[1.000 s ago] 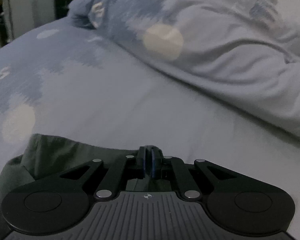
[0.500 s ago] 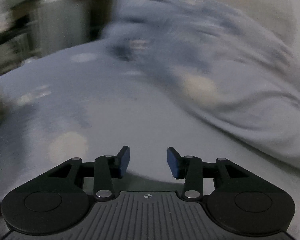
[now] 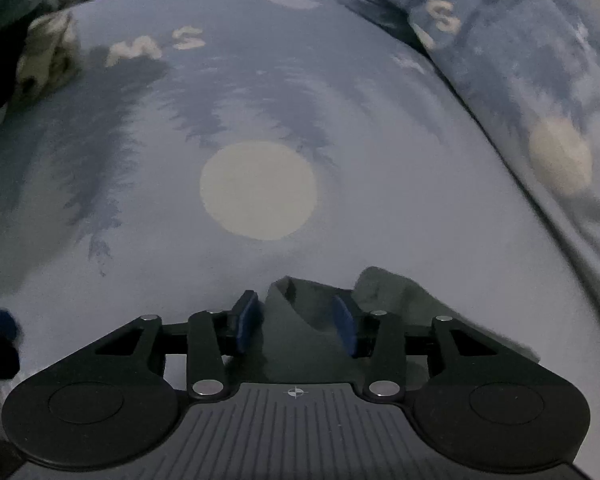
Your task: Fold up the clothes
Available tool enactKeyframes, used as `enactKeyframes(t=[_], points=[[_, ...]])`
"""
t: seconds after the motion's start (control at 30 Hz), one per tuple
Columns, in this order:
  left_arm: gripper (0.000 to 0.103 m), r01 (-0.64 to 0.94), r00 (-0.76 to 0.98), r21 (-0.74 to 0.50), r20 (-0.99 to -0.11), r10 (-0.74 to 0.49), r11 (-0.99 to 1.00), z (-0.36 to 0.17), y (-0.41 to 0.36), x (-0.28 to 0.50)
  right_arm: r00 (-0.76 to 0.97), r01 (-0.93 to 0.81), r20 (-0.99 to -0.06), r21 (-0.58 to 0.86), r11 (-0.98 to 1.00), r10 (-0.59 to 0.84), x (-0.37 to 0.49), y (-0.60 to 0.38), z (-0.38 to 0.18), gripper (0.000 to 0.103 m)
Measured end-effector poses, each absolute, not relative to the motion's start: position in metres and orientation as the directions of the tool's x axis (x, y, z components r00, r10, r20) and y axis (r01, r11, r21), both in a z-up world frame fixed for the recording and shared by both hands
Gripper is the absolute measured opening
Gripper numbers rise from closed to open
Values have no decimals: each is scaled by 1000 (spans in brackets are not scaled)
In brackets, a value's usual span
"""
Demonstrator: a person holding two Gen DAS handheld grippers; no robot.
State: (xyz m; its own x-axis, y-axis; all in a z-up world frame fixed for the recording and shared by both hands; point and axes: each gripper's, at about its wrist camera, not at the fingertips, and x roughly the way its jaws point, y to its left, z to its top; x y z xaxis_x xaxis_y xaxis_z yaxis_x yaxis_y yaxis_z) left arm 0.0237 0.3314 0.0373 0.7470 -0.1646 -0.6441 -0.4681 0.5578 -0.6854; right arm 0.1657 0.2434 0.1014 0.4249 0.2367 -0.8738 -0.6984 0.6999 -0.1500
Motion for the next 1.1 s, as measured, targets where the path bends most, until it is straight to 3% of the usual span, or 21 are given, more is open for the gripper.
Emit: enactKeyframes(t=[0.1,0.13,0.17,0.2,0.23,0.53,0.77,0.87,0.9,1.0,1.1], points=[[59,-468,747,-690,-643,-170,552,36,333,23,402,-681,-873,-83,727,278,172,235,96,46],[59,-469,747,-692,-642,-171,549,36,333,23,397,-667,-868,-50,743,298,173,230,95,40],[59,-469,748,-693,-642,-172,547,36,334,23,402,-652,-862,-32,758,309,172,225,95,34],[59,-470,748,-696,-640,-173,543,35,334,23,402,-640,-858,-14,768,320,172,222,97,15],[59,-471,749,-698,-639,-173,540,35,333,22,403,-629,-853,5,778,331,172,219,98,6],[59,-482,765,-700,-629,-136,527,39,336,17,459,-636,-774,58,769,437,181,236,140,6],[59,-498,765,-702,-632,-124,509,39,343,17,424,-654,-824,9,757,377,193,258,110,6],[61,-502,761,-698,-637,-123,511,39,343,17,422,-649,-835,-7,761,353,193,263,97,11],[62,-502,762,-699,-636,-121,509,40,344,17,422,-638,-835,4,770,354,195,263,100,18],[68,-489,776,-708,-620,-116,511,44,345,17,475,-616,-799,-1,788,370,187,255,126,55],[81,-458,790,-716,-599,-127,527,52,345,18,542,-599,-740,-9,801,397,169,232,170,61]])
